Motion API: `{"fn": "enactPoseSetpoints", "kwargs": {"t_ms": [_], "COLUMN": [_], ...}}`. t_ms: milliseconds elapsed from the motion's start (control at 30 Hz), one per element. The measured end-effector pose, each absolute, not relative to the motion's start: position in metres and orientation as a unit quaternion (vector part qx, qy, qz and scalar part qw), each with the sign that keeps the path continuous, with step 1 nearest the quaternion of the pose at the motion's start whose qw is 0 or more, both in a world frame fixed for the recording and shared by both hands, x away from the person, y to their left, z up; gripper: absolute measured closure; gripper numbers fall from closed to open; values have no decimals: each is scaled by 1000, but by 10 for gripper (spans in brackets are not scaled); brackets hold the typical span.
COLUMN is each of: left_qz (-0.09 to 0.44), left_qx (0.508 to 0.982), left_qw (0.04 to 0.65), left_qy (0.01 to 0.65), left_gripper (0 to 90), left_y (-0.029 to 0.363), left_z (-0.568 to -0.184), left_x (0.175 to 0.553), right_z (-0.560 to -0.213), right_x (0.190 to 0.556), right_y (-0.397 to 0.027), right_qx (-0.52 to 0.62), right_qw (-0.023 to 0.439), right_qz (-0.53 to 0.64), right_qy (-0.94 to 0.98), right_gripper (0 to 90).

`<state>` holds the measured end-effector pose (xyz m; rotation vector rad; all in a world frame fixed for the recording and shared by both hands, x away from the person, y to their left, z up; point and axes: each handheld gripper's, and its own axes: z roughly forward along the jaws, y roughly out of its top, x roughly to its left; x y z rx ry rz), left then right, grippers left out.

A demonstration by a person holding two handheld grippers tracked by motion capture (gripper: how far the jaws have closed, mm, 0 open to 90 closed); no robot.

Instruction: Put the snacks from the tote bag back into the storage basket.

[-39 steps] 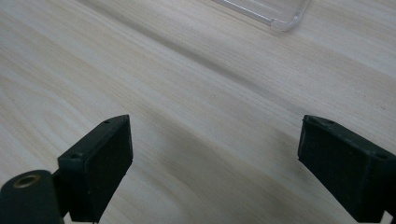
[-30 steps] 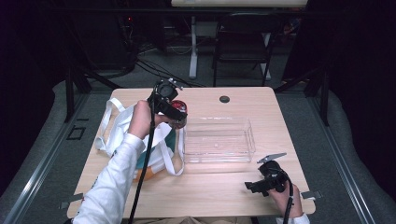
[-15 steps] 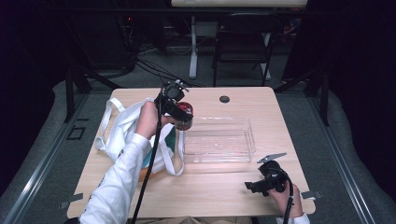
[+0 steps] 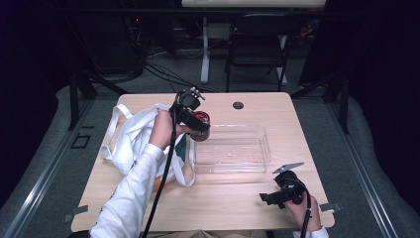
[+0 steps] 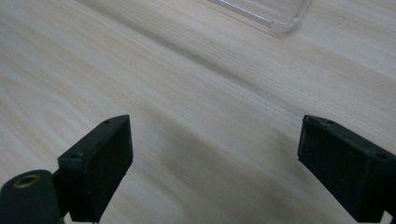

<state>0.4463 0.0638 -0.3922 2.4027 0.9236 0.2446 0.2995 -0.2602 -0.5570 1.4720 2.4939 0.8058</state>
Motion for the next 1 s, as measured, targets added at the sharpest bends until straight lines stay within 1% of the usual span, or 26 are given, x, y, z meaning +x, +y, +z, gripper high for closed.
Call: {"fn": "enactPoseSetpoints", "kwargs": {"t_ms": [500, 733, 1000], "left_qz": [68, 56, 47], "left_qx": [894, 892, 892], "left_qw": [276, 277, 277], "left_qy": [346, 353, 354], "left_gripper": [259, 259, 259], "left_y": [52, 51, 48], "left_z": [-417, -437, -445], "left_x": [442, 437, 434], "right_z": [-557, -557, -556], "right_x": [300, 300, 300], "right_y": [-260, -260, -260], "right_qx": [486, 486, 485], "right_qw": [68, 68, 66], "right_qz": [261, 262, 257], "right_qy": [831, 831, 833], "right_gripper": [97, 97, 98]}}
